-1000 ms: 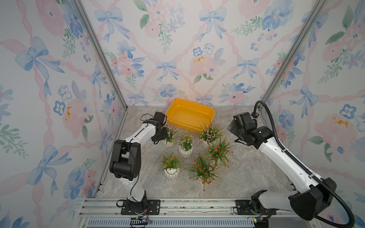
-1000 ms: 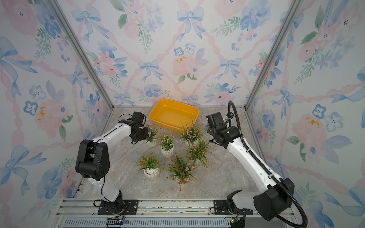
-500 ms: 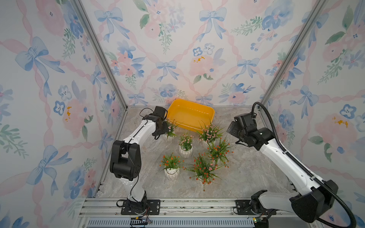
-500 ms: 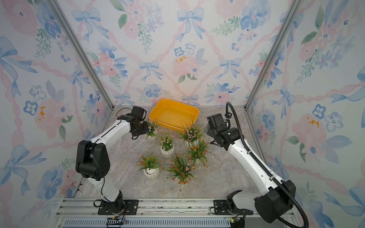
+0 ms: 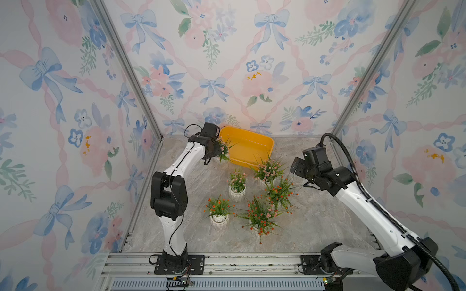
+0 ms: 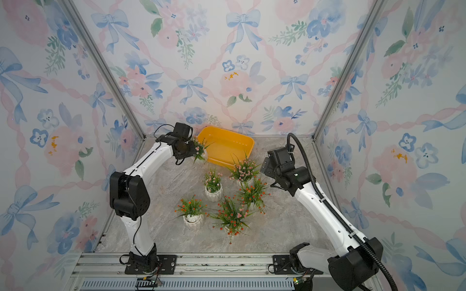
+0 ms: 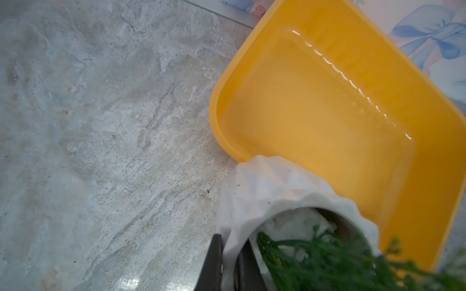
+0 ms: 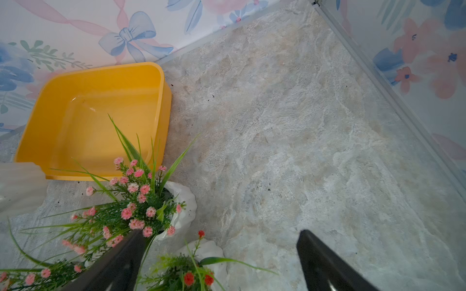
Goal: Put the potted gypsophila into the storage box
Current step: Adjust the storage box at the center of the board.
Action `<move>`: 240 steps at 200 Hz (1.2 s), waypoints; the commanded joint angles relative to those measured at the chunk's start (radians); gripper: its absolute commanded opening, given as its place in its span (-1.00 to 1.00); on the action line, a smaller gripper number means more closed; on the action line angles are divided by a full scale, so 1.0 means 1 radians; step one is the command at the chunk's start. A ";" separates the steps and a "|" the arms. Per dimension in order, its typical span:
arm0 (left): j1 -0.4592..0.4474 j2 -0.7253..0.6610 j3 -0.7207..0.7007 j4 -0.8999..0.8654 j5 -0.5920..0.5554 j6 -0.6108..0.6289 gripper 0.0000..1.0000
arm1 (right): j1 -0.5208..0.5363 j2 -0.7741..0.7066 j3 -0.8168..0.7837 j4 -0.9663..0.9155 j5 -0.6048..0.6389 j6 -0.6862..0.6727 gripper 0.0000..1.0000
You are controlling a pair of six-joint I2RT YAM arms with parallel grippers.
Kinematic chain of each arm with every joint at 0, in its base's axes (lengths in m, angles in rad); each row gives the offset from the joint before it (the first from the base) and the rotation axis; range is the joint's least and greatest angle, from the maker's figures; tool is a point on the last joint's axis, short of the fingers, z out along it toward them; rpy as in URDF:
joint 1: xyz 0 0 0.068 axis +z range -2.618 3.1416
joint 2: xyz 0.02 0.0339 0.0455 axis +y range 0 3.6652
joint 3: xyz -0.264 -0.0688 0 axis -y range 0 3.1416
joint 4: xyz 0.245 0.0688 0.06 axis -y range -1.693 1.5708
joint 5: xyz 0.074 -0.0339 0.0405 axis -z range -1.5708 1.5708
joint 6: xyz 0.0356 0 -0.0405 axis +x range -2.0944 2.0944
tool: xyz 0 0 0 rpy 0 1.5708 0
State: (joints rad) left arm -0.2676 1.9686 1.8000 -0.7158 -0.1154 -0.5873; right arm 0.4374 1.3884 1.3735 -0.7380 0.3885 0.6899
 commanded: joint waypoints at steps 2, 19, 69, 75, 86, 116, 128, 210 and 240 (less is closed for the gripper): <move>0.001 0.041 0.125 0.030 0.013 -0.010 -1.00 | -0.012 0.020 -0.022 0.007 0.001 0.024 0.94; 0.002 0.102 0.212 0.030 0.011 -0.008 -1.00 | -0.013 0.036 -0.012 -0.004 0.011 0.043 0.94; 0.019 0.284 0.408 0.029 0.035 -0.031 -1.00 | -0.014 0.043 0.003 -0.021 0.061 0.070 0.94; 0.019 0.300 0.422 0.031 0.028 -0.034 -1.00 | -0.017 0.043 0.003 -0.023 0.064 0.074 0.94; 0.020 0.328 0.446 0.030 0.018 -0.035 -1.00 | -0.016 0.047 0.005 -0.026 0.069 0.080 0.94; 0.022 0.378 0.481 0.031 0.005 -0.041 -1.00 | -0.018 0.055 0.013 -0.045 0.082 0.099 0.94; 0.024 0.384 0.480 0.029 -0.001 -0.040 -1.00 | -0.017 0.057 0.017 -0.049 0.084 0.100 0.94; 0.038 0.335 0.351 0.026 -0.018 -0.034 -1.00 | -0.024 0.088 0.038 -0.073 0.092 0.115 0.94; 0.037 0.308 0.315 0.027 -0.023 -0.025 -1.00 | -0.024 0.098 0.041 -0.071 0.090 0.118 0.95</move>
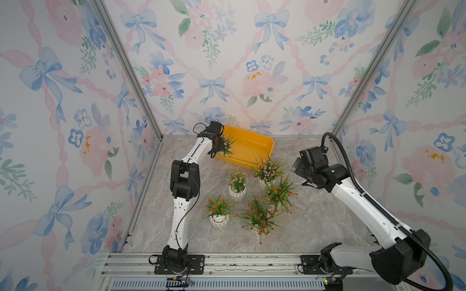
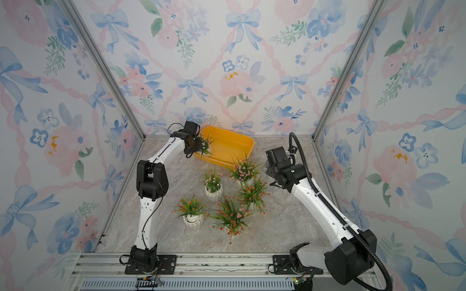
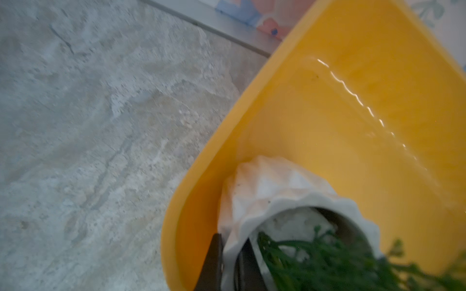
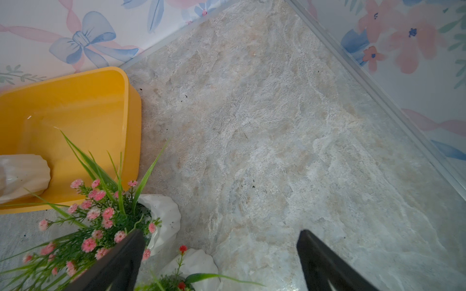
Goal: Put the potted gypsophila into the storage box
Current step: Adjust the storage box at the center of the board.
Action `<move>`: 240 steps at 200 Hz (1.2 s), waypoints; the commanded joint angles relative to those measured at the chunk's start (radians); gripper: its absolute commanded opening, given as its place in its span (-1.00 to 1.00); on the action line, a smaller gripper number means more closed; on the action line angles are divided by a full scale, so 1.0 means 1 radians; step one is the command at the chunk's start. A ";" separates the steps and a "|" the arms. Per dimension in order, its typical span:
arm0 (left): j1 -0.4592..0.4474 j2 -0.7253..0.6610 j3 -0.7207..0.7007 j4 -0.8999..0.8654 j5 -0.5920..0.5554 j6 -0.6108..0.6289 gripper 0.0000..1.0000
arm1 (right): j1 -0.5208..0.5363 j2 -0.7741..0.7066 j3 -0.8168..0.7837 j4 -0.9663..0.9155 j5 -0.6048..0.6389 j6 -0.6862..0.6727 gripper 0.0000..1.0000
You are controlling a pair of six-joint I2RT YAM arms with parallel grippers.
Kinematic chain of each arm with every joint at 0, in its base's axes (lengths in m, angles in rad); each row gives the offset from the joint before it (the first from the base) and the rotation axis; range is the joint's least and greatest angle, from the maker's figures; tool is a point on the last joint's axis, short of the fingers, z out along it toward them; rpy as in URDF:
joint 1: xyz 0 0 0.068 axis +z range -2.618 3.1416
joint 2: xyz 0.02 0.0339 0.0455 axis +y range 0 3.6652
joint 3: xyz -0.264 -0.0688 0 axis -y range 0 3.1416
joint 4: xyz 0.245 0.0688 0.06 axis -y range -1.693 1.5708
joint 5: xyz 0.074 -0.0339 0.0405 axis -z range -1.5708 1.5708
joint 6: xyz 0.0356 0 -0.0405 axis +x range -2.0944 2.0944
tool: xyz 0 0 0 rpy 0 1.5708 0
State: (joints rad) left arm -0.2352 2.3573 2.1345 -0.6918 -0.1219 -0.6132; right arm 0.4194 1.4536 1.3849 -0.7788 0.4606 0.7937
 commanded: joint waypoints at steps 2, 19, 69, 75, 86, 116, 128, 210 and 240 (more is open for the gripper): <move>0.006 -0.081 -0.019 0.002 -0.017 0.002 -1.00 | -0.006 0.034 0.029 -0.031 0.018 0.015 0.94; 0.008 -0.093 -0.028 -0.006 -0.009 0.003 -1.00 | -0.006 0.040 0.036 -0.033 0.018 0.013 0.94; 0.009 -0.191 -0.184 -0.012 -0.027 -0.009 -1.00 | -0.005 0.022 0.010 -0.042 0.030 0.032 0.94; 0.008 -0.202 -0.202 -0.012 -0.032 -0.011 -1.00 | -0.007 0.021 0.007 -0.043 0.032 0.033 0.94; 0.009 -0.222 -0.232 -0.011 -0.043 -0.014 -1.00 | -0.006 0.019 0.005 -0.045 0.033 0.032 0.94; 0.007 -0.279 -0.316 -0.011 -0.043 -0.027 -1.00 | -0.006 0.017 0.004 -0.050 0.033 0.024 0.94; 0.005 -0.308 -0.358 -0.010 -0.050 -0.033 -1.00 | -0.006 0.015 0.000 -0.051 0.035 0.024 0.94; 0.013 -0.226 -0.215 -0.009 -0.088 -0.003 -1.00 | -0.006 0.006 -0.013 -0.053 0.033 0.031 0.94; 0.029 -0.123 -0.066 -0.010 -0.064 -0.003 -1.00 | -0.006 -0.011 -0.027 -0.054 0.044 0.056 0.94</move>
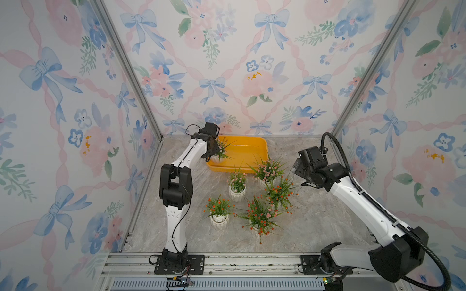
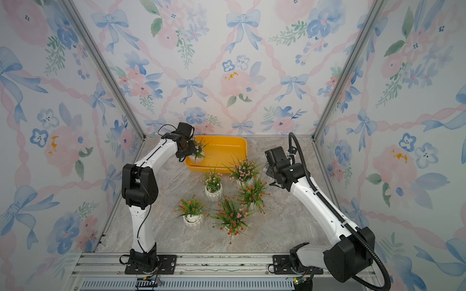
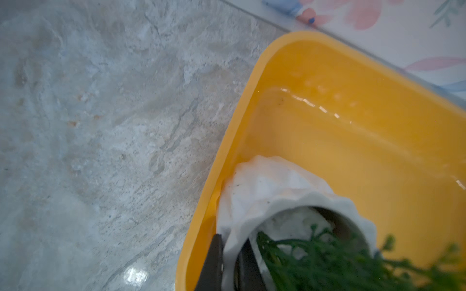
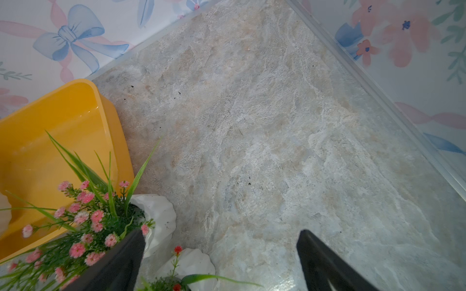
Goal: Put the potted gypsophila into the storage box
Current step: Adjust the storage box at the center of the board.
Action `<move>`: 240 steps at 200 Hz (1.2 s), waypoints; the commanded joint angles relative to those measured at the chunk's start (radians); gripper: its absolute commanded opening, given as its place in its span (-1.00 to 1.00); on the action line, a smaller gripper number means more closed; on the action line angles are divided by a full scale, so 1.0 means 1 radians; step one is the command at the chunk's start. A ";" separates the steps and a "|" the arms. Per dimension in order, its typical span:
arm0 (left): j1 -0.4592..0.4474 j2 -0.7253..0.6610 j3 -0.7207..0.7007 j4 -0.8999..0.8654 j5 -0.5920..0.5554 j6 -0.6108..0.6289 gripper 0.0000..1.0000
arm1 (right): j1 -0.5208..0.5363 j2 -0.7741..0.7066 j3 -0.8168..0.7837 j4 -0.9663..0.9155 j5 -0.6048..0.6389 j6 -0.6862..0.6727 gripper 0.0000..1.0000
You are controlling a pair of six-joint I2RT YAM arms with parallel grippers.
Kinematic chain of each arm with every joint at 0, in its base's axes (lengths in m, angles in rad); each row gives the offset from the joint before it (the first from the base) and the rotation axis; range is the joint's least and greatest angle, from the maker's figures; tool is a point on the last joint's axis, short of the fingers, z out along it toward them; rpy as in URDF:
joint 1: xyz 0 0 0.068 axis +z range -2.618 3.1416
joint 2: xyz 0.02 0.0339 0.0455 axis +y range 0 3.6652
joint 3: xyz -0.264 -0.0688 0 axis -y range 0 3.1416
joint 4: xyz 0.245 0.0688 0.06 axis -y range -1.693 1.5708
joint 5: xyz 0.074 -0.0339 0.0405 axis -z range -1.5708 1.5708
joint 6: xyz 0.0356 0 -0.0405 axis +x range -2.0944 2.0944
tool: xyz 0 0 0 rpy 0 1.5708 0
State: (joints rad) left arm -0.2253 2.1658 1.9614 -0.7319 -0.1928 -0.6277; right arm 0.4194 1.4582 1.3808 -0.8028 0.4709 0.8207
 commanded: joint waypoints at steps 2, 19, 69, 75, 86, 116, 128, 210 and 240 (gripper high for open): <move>0.019 0.075 0.115 0.030 0.008 0.012 -1.00 | -0.006 -0.016 -0.025 -0.030 0.034 0.030 0.94; 0.024 0.129 0.186 0.031 0.029 0.002 -1.00 | -0.006 -0.025 -0.032 -0.035 0.049 0.041 0.94; 0.026 0.214 0.290 0.032 0.036 -0.005 -1.00 | -0.005 -0.037 -0.039 -0.051 0.085 0.066 0.94; 0.025 0.224 0.301 0.033 0.041 -0.008 -1.00 | -0.004 -0.036 -0.038 -0.052 0.086 0.069 0.95; 0.025 0.237 0.318 0.034 0.054 -0.014 -1.00 | -0.004 -0.032 -0.037 -0.052 0.086 0.072 0.94; 0.024 0.261 0.348 0.033 0.041 -0.032 -1.00 | -0.003 -0.020 -0.027 -0.058 0.085 0.081 0.94; 0.024 0.271 0.359 0.033 0.040 -0.034 -1.00 | -0.002 -0.016 -0.025 -0.059 0.086 0.084 0.94; 0.024 0.296 0.367 0.034 0.038 -0.068 -0.98 | -0.001 -0.016 -0.035 -0.094 0.090 0.109 0.94; 0.025 0.304 0.377 0.034 0.039 -0.065 -0.72 | 0.000 -0.019 -0.036 -0.100 0.090 0.115 0.95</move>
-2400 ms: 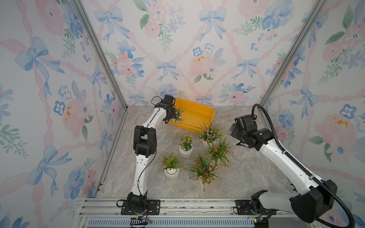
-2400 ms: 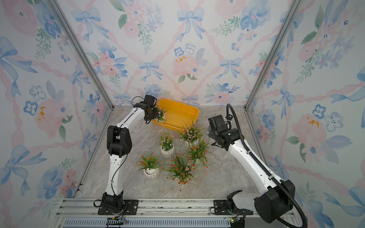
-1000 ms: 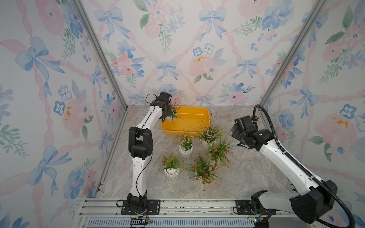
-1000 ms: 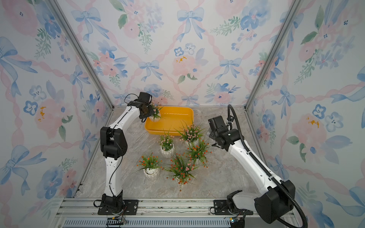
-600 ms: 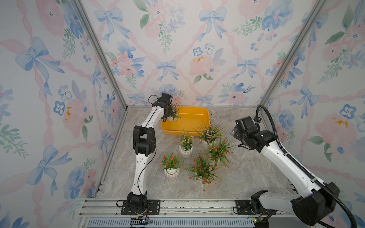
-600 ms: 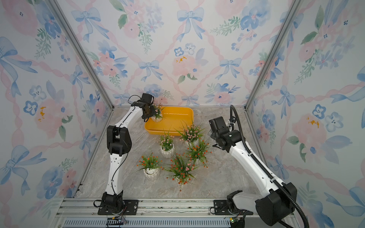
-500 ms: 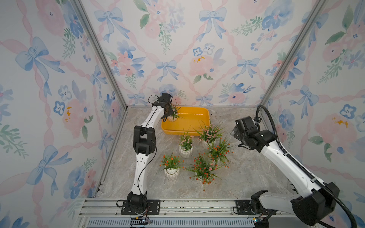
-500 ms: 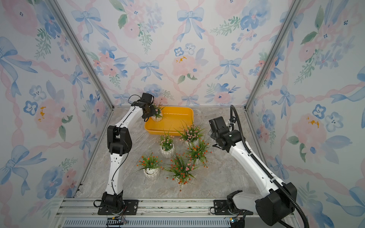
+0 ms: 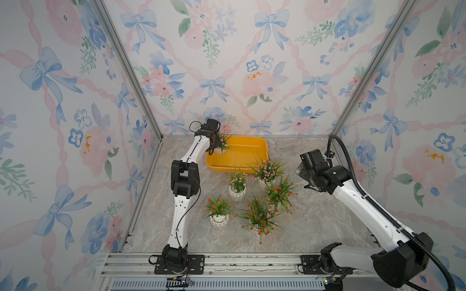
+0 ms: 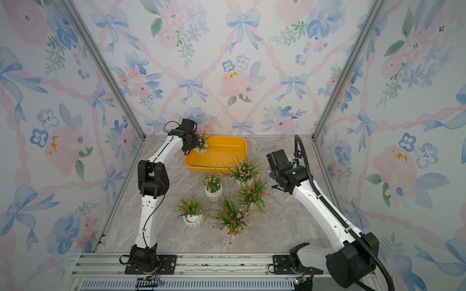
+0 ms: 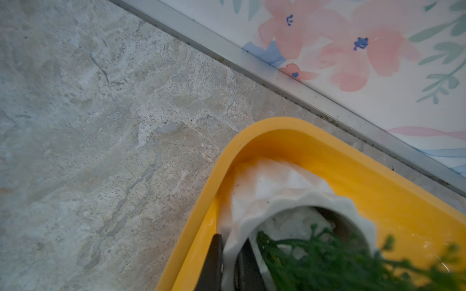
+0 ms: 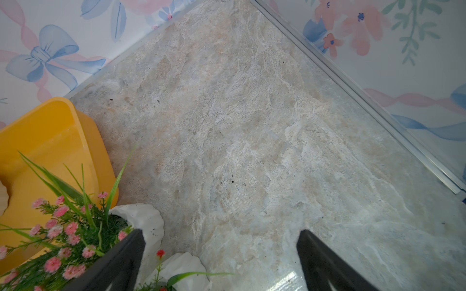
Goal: Put the potted gypsophila into the storage box
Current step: Adjust the storage box at the center of the board, then place the baby's breath potted plant at the storage box.
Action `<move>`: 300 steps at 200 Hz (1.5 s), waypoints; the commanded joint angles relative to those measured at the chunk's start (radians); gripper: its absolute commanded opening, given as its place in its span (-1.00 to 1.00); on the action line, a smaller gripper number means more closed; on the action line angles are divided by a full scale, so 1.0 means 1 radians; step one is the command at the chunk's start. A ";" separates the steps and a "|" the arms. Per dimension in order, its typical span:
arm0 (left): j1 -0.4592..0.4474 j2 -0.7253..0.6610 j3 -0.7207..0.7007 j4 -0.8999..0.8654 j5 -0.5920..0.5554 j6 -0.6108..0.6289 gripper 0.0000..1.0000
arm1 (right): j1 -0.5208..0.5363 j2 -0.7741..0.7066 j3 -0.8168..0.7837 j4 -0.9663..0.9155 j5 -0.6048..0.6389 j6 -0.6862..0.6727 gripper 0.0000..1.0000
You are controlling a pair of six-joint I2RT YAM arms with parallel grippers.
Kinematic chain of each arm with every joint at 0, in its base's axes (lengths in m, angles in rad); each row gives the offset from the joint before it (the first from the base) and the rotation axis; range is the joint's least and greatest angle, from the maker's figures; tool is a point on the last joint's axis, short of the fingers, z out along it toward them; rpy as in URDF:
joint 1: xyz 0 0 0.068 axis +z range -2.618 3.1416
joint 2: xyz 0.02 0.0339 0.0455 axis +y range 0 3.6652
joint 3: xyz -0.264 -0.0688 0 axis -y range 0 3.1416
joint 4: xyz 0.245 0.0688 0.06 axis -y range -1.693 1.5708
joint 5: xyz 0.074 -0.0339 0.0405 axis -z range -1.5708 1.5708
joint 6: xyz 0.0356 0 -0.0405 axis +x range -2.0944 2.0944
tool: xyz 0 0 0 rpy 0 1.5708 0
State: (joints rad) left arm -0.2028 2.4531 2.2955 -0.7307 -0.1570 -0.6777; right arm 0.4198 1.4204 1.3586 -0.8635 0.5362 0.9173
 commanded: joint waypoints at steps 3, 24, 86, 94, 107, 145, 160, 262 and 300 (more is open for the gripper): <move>0.003 0.017 0.044 0.034 0.004 -0.015 -0.69 | 0.000 0.018 -0.012 -0.041 0.025 0.020 0.94; 0.003 0.018 0.042 0.032 0.009 -0.019 -0.34 | 0.003 0.017 -0.020 -0.048 0.025 0.030 0.94; 0.003 -0.011 0.042 0.033 0.002 -0.024 -0.01 | 0.016 0.022 -0.024 -0.048 0.025 0.038 0.94; 0.003 -0.019 0.042 0.033 0.002 -0.022 -0.01 | 0.019 0.023 -0.024 -0.046 0.025 0.038 0.94; 0.002 -0.034 0.041 0.033 0.000 -0.016 0.00 | 0.021 0.024 -0.023 -0.046 0.025 0.038 0.94; -0.006 -0.112 0.017 0.033 -0.004 0.050 0.14 | 0.022 0.031 -0.011 -0.048 0.030 0.029 0.94; -0.008 -0.168 -0.029 0.034 -0.026 0.077 0.24 | 0.022 0.034 -0.006 -0.048 0.034 0.020 0.94; -0.018 -0.481 -0.392 0.038 0.006 0.218 0.37 | 0.018 0.101 0.046 0.001 -0.001 -0.072 0.94; -0.018 -0.659 -0.686 0.065 0.155 0.292 0.33 | -0.001 0.110 0.053 0.010 -0.009 -0.094 0.94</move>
State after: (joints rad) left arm -0.2161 1.8942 1.7370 -0.6670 -0.1169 -0.4656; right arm 0.4309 1.4998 1.3762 -0.8673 0.5335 0.8543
